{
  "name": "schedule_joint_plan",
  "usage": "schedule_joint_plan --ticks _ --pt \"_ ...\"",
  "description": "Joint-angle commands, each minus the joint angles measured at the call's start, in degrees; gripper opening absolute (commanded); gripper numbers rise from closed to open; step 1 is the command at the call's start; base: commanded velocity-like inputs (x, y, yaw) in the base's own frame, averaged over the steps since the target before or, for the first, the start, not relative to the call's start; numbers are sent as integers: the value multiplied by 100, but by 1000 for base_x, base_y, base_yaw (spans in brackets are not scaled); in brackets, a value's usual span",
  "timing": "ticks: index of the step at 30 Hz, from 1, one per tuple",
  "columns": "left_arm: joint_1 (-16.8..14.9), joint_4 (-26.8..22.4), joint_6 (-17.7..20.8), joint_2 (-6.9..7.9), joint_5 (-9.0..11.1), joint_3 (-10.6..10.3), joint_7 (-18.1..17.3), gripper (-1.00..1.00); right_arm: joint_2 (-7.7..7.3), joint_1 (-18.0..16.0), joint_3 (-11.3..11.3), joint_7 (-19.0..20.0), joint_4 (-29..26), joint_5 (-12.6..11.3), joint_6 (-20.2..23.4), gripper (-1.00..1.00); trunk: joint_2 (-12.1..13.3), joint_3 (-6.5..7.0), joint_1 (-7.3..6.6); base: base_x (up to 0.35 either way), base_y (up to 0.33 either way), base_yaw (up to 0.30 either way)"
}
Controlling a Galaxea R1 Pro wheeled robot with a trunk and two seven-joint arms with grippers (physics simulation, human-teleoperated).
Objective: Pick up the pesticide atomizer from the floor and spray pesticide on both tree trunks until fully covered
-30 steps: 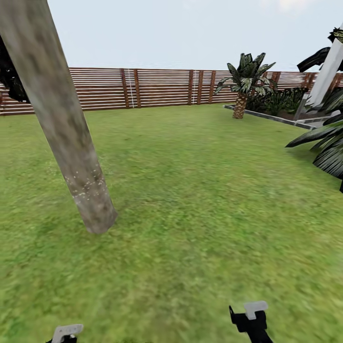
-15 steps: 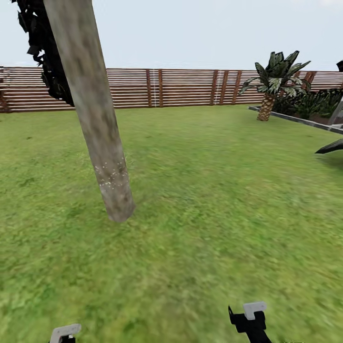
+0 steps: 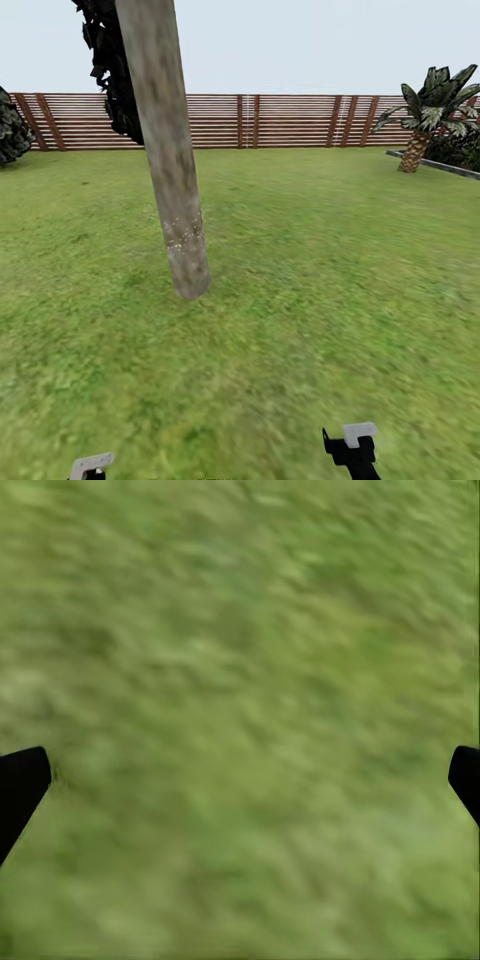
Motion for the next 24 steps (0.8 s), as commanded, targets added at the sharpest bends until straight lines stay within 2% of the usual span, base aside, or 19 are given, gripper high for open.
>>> schedule_joint_plan --ticks 1,14,24 --pt "-6 8 -21 0 -56 54 -23 -100 -2 0 51 -31 -3 -30 -9 100 -2 -7 -1 0 0 282" --pt "-6 9 -13 -2 -56 54 -17 -100 -1 7 51 -32 -3 -32 -17 100 -2 -38 -1 -10 3 282" --pt "-6 9 -12 -9 -56 54 -17 -100 -1 62 51 -32 -3 -37 -26 100 -2 -59 -1 -177 150 282"
